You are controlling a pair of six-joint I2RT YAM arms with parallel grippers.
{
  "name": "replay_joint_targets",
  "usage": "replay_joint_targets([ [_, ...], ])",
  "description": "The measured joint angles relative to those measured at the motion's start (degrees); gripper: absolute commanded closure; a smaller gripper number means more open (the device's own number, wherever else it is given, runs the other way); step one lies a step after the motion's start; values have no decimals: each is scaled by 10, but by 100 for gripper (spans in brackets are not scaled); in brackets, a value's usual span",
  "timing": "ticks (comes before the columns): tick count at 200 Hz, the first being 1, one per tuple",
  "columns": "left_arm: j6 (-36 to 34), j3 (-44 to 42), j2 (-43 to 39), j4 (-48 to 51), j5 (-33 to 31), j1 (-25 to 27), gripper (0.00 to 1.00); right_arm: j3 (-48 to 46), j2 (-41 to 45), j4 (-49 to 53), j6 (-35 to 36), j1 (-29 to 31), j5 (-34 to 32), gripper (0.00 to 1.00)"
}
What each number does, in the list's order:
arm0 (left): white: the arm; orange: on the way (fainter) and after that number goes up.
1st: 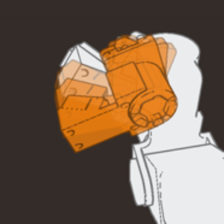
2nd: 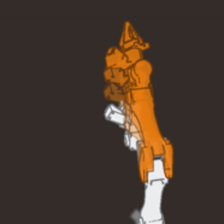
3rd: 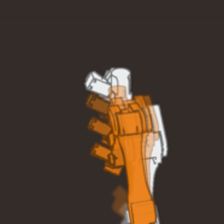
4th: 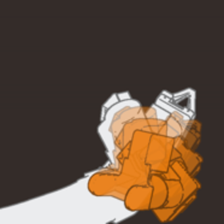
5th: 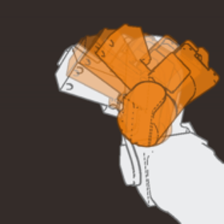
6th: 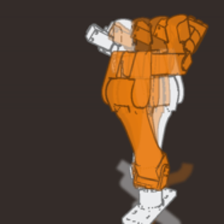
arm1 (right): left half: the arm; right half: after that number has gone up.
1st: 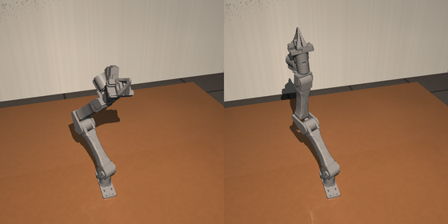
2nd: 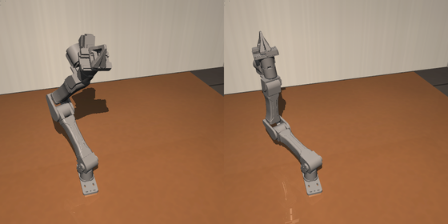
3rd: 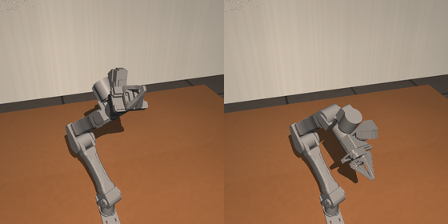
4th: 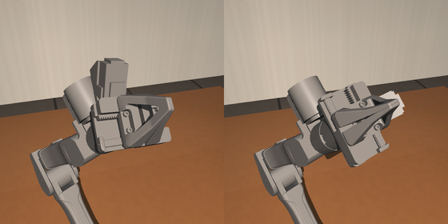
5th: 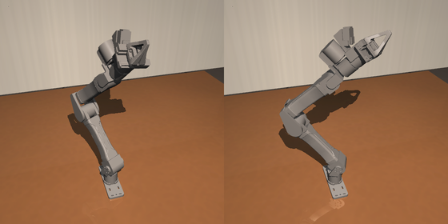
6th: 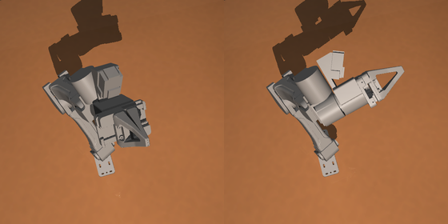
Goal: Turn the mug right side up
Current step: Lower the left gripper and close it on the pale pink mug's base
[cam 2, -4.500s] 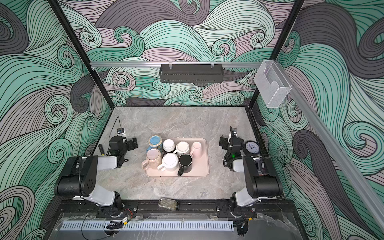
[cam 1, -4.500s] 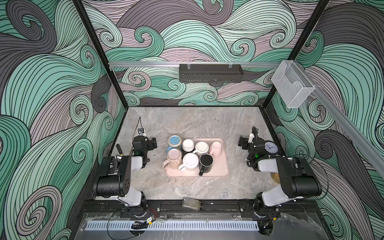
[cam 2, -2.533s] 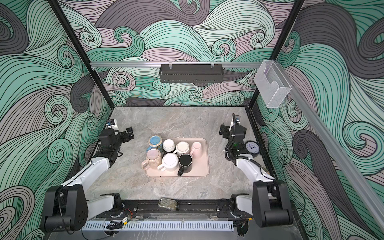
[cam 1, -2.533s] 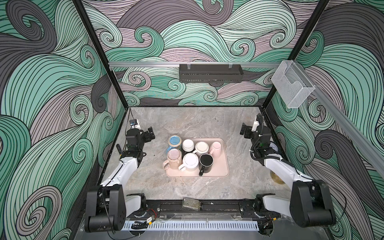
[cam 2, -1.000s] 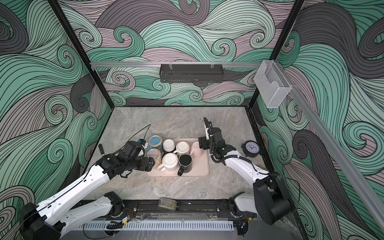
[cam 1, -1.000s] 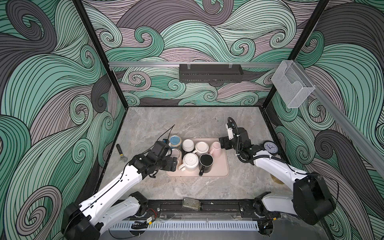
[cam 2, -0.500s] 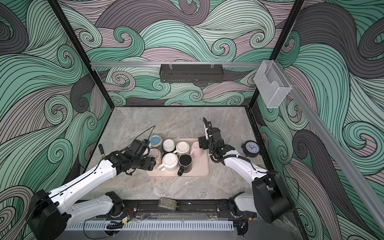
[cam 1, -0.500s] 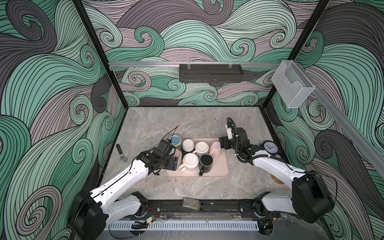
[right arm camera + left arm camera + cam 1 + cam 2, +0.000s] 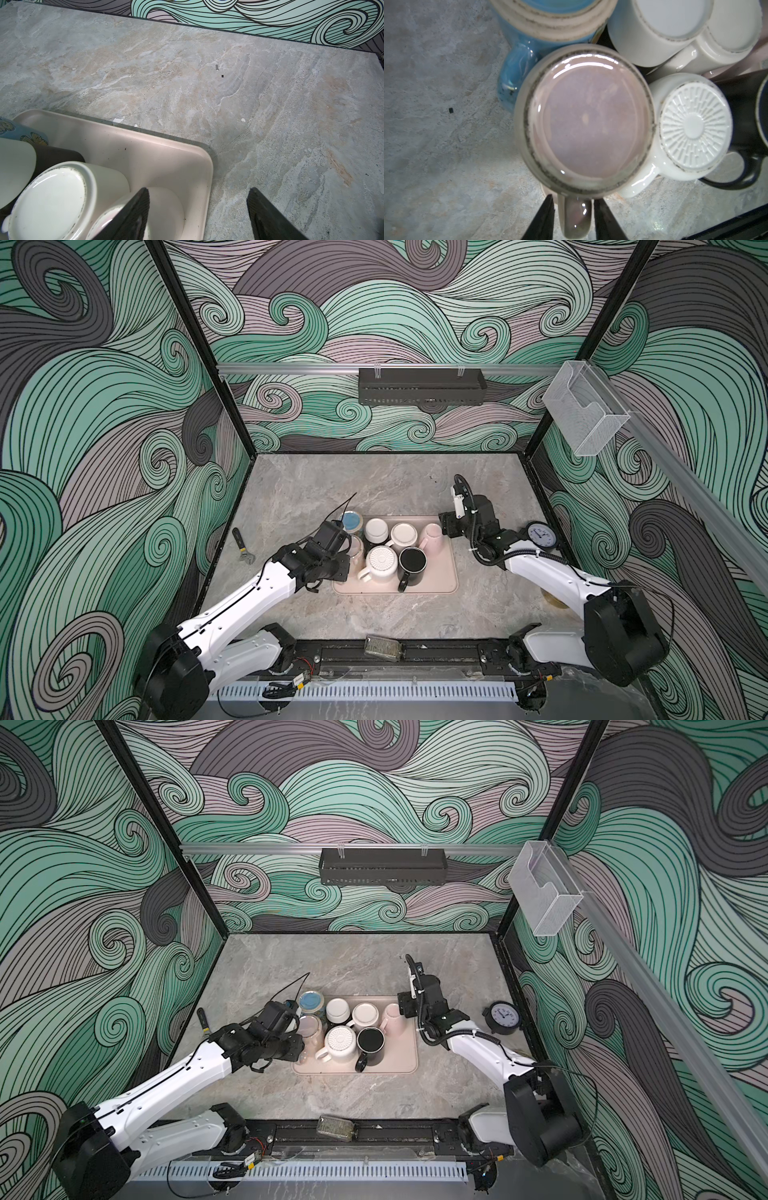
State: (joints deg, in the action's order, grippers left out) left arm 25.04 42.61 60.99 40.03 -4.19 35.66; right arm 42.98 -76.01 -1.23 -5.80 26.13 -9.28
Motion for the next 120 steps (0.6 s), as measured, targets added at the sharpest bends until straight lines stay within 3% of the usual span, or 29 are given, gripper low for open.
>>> replay_joint_targets([
  [30,7,-5,1,0,-10,1,50,0,0,-3,-3,0,0,25],
  [120,25,-5,42,-3,-52,17,55,0,-5,-8,-9,0,0,27],
])
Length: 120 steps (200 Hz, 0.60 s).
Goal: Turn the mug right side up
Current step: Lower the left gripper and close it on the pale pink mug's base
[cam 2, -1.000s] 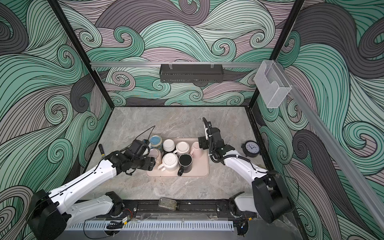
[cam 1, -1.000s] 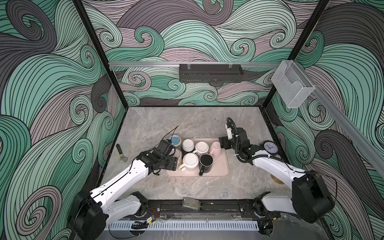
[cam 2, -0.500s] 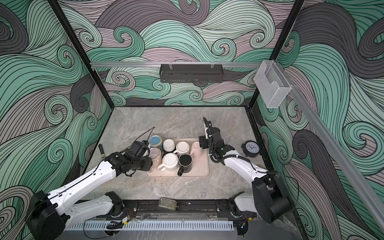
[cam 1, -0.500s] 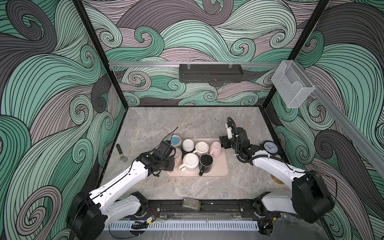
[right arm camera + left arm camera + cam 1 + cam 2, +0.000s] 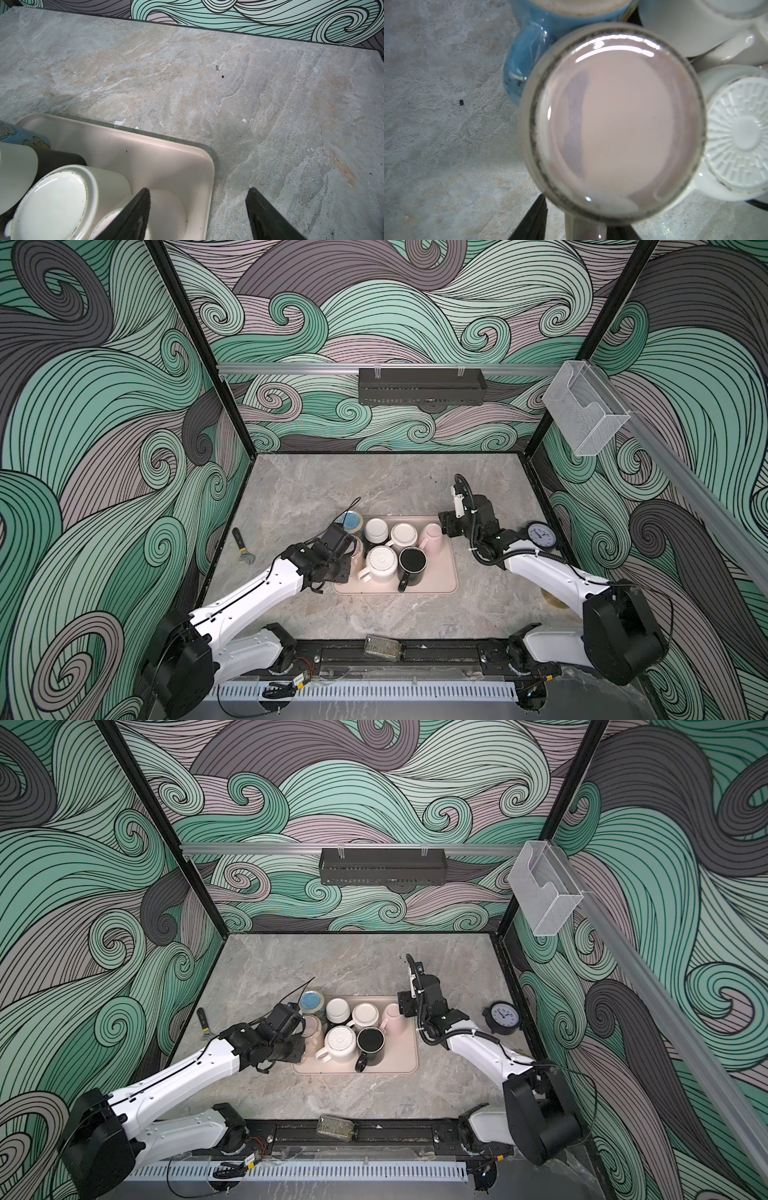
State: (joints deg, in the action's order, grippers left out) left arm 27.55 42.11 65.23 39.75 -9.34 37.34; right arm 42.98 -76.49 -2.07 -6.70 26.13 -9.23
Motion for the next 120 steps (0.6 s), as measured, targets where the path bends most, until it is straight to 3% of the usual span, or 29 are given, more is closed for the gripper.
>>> replay_joint_targets([
  [120,1,0,52,-19,-19,12,62,-7,-1,-14,-13,0,2,35],
])
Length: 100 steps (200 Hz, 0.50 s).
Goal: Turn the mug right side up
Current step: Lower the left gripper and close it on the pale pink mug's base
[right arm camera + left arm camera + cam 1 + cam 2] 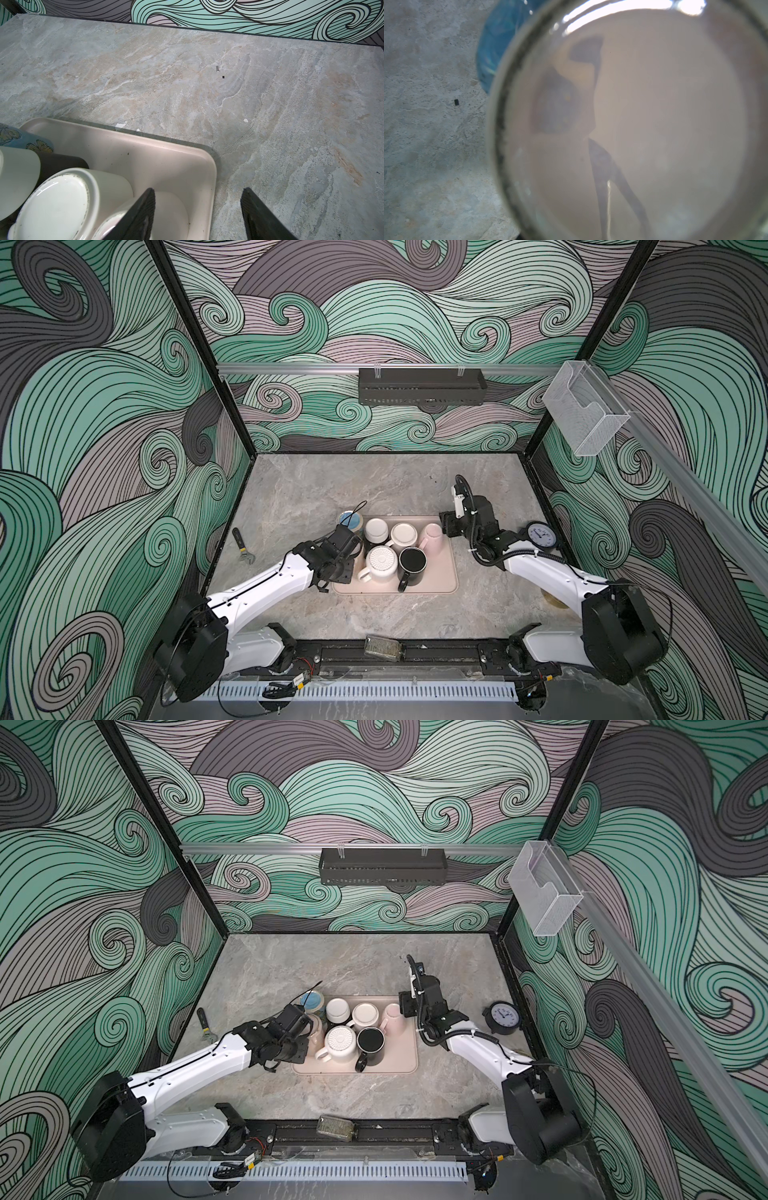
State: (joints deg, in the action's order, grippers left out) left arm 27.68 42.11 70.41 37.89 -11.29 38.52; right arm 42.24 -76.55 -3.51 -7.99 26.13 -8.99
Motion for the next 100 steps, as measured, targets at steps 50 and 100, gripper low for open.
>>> replay_joint_targets([
  [50,0,0,11,-5,-7,2,67,-3,0,-2,0,0,4,34],
  [100,0,0,11,-18,-12,2,74,-3,19,-1,0,0,19,34],
])
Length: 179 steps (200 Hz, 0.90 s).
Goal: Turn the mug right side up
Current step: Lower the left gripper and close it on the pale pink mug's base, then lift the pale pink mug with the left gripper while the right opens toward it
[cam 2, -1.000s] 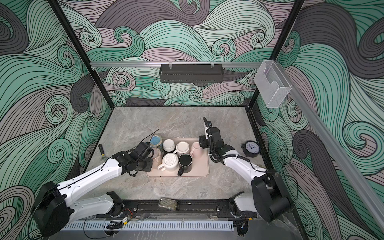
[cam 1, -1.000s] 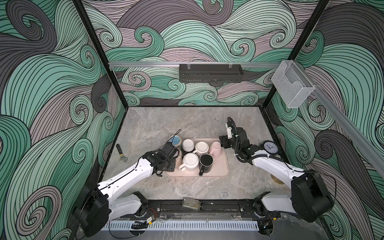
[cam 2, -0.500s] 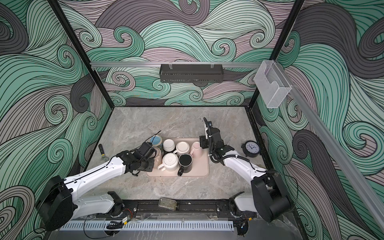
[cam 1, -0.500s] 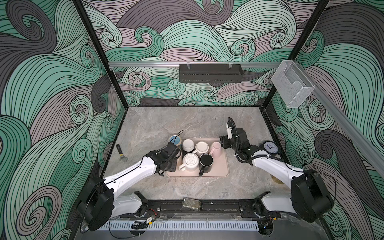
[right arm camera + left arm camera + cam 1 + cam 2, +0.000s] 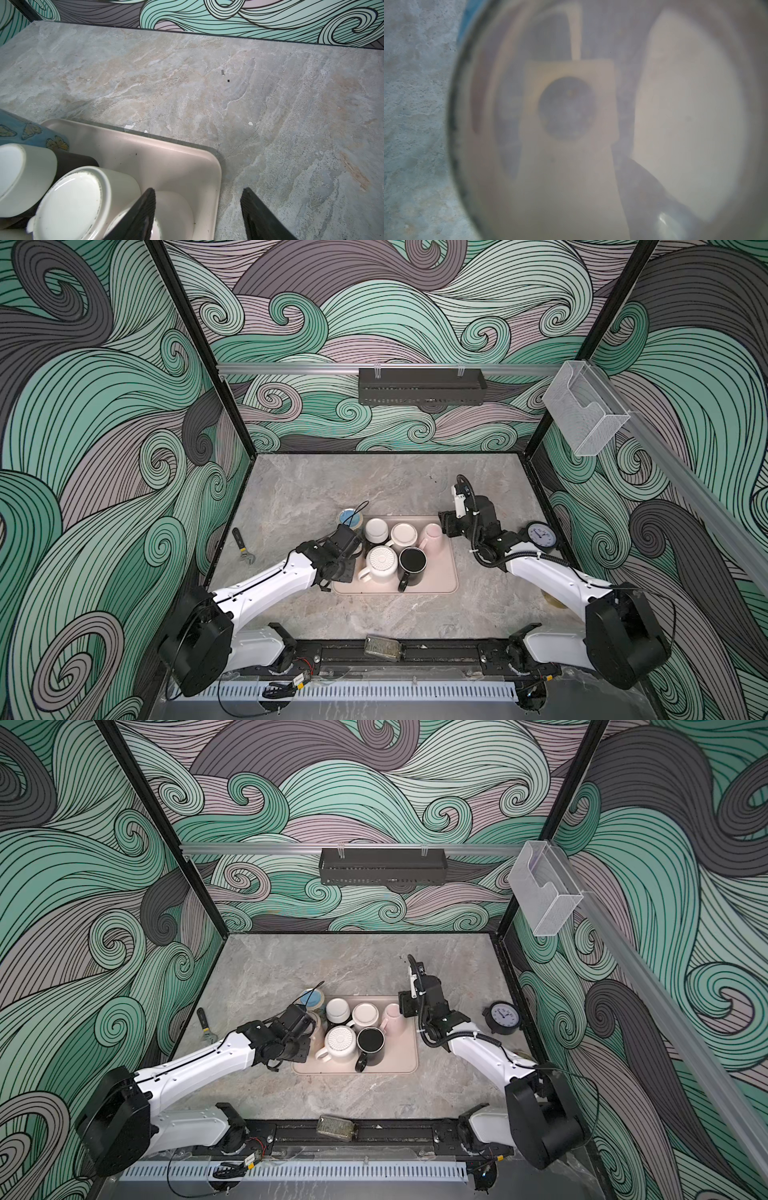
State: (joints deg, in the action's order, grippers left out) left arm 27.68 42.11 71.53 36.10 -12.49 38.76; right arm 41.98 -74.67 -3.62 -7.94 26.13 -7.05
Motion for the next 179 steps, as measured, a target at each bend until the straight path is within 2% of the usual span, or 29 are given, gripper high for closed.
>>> replay_joint_targets([
  [64,0,0,0,-7,-4,0,83,0,5,2,-10,0,20,38],
  [87,0,-3,-5,-8,-6,0,100,0,5,2,-19,0,28,41],
  [179,-23,-9,-73,39,-4,4,100,2,5,13,-52,0,85,50],
])
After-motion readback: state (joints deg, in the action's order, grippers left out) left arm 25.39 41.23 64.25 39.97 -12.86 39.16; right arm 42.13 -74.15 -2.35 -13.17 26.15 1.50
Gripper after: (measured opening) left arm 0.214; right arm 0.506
